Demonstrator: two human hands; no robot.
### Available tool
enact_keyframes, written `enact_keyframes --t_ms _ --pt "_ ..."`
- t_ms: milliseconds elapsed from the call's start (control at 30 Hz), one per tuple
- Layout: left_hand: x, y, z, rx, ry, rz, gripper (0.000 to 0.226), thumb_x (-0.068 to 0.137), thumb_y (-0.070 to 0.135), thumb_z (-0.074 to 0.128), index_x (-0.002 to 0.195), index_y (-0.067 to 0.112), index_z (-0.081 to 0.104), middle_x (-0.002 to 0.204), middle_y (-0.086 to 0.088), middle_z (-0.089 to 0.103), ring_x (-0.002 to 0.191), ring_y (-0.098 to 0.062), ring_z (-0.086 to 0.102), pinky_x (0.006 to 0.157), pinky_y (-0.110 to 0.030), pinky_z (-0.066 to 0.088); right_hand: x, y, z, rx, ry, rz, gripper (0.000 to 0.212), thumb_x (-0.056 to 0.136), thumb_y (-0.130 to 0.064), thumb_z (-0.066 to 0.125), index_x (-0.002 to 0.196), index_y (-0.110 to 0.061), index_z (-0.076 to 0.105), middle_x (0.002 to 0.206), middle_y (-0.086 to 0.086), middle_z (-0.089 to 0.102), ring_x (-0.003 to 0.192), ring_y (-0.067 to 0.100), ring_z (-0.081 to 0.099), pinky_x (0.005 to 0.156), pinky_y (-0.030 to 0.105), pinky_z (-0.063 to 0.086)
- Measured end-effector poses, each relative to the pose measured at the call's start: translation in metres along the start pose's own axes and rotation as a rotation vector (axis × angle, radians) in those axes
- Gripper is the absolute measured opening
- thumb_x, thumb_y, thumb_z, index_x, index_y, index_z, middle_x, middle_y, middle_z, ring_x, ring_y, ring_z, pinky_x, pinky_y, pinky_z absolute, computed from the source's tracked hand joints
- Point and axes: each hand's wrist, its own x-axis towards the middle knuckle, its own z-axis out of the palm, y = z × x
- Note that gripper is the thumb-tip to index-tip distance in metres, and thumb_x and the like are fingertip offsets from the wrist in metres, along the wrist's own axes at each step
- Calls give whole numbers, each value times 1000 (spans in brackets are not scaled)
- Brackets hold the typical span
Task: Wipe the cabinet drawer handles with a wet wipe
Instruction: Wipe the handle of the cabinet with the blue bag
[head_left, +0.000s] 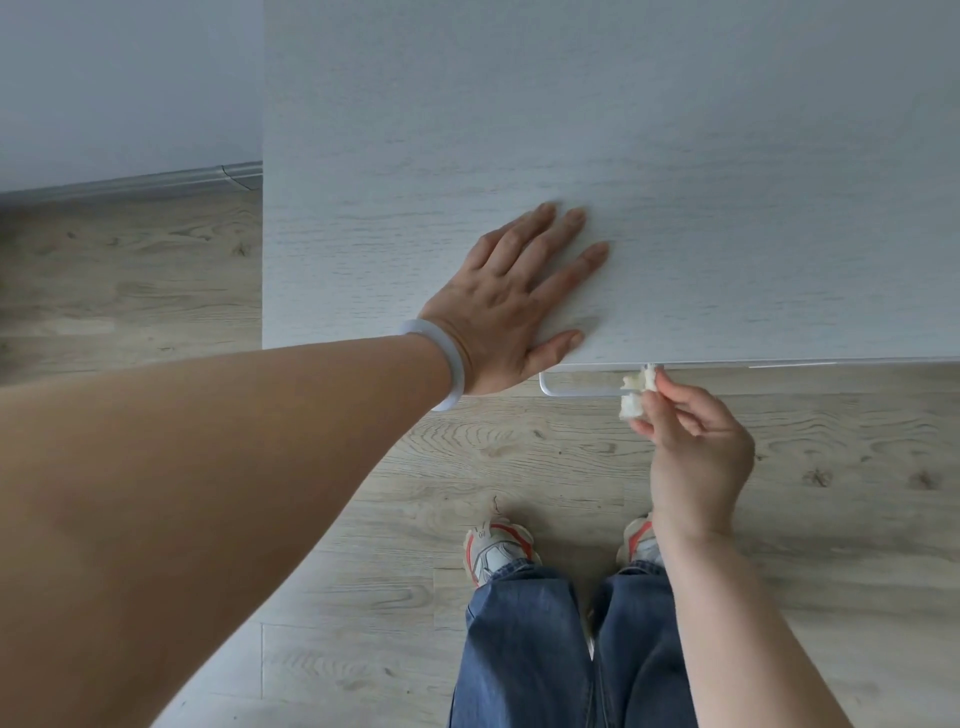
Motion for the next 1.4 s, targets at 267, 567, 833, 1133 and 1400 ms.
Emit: enact_keyframes --t_ms 267,567,833,1133,1400 --pt "2 1 -1 -11 5 6 73 96 61 26 155 21 15 162 -12 14 149 -33 12 117 -43 15 -8 -7 13 353 136 171 16 82 9 67 82 -7 68 83 6 74 80 20 72 73 25 56" --pt "0 0 0 -12 14 4 73 96 61 27 156 21 15 162 -13 15 149 -33 12 117 -43 15 -32 -7 46 304 85 264 11 78 10 70 81 0 69 74 5 72 72 21 72 73 27 58" --pt "-2 -2 1 -14 0 5 73 96 61 25 156 21 14 162 -13 13 149 -33 11 117 -44 16 -28 -3 50 213 117 176 12 81 6 69 82 -6 71 79 14 70 65 20 70 64 25 57" --pt "-1 -1 1 -7 12 4 72 96 60 26 155 20 16 161 -13 15 149 -34 13 116 -43 15 -8 -3 26 17 161 19 15 82 -1 71 85 -15 74 84 20 70 60 21 68 55 22 55" --pt "0 1 2 -14 29 5 72 96 59 29 155 19 21 160 -14 20 148 -34 16 116 -44 20 -2 -3 18 -176 144 -73 16 81 -15 75 80 -31 74 83 8 69 60 19 68 58 38 58"
